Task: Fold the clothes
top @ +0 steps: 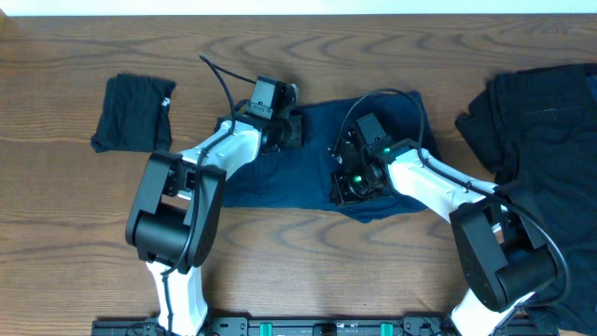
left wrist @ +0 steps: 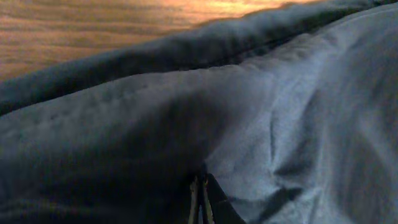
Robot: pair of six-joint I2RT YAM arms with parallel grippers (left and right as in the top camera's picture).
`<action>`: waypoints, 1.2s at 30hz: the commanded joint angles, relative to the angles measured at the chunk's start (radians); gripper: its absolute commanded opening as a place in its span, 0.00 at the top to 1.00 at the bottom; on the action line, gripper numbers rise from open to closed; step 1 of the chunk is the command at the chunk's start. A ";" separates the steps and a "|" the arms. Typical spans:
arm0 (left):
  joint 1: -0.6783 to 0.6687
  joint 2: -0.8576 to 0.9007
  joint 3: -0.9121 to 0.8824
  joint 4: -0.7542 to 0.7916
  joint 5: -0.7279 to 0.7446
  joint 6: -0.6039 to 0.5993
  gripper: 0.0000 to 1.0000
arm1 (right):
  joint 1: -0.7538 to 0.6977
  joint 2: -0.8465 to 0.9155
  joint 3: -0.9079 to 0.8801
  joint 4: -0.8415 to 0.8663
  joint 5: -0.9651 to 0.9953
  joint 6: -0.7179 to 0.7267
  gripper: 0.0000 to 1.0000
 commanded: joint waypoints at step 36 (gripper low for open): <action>0.313 -0.169 0.017 -0.595 -0.164 0.183 0.14 | 0.006 0.006 -0.004 0.010 -0.006 0.041 0.99</action>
